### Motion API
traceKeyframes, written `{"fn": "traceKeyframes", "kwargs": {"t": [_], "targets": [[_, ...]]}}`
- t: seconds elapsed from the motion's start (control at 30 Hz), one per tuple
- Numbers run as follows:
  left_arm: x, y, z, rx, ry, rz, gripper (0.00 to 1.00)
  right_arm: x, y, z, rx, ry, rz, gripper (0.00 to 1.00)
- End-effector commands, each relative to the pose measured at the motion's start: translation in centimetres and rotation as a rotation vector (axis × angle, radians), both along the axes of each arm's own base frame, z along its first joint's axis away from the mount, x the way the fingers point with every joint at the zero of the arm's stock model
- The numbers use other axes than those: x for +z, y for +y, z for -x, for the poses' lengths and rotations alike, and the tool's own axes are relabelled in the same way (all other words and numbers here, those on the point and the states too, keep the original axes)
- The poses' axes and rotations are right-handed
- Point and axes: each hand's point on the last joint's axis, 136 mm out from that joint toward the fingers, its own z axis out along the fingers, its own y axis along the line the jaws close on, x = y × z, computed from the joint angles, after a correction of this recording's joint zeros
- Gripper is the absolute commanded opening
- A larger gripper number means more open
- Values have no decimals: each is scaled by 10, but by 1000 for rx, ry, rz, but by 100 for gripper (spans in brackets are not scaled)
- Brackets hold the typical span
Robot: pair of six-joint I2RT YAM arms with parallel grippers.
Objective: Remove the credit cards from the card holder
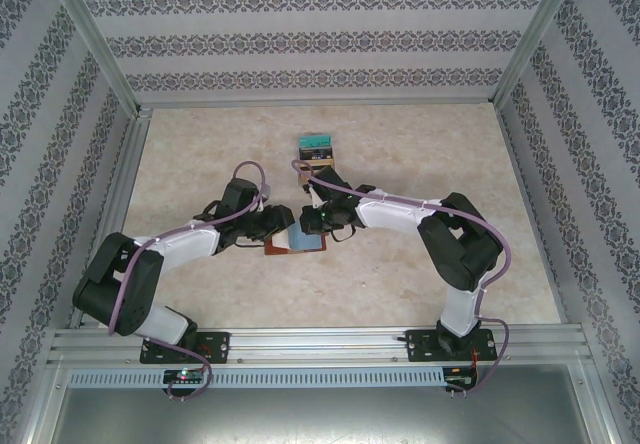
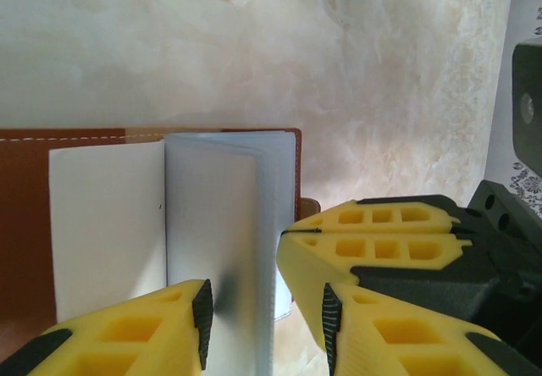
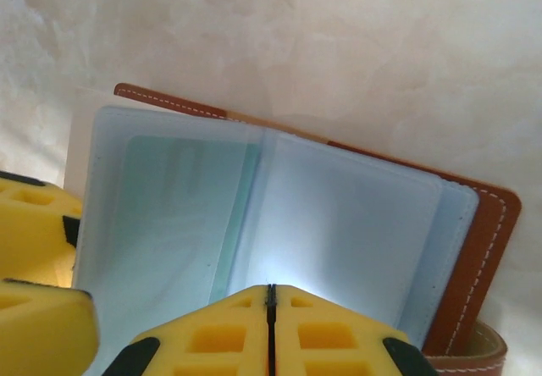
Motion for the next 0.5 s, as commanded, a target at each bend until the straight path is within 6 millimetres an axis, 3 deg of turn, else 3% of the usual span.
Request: {"fn": "traceKeyframes", "kwargs": {"t": [0.0, 0.3, 0.47], "targets": [[15, -14, -9, -23, -45, 39, 41, 4, -2, -1, -18, 2, -22, 11], [13, -13, -9, -22, -43, 25, 43, -2, -1, -1, -18, 22, -27, 13], [11, -8, -7, -13, -44, -6, 53, -3, 4, 0, -7, 40, -42, 15]]}}
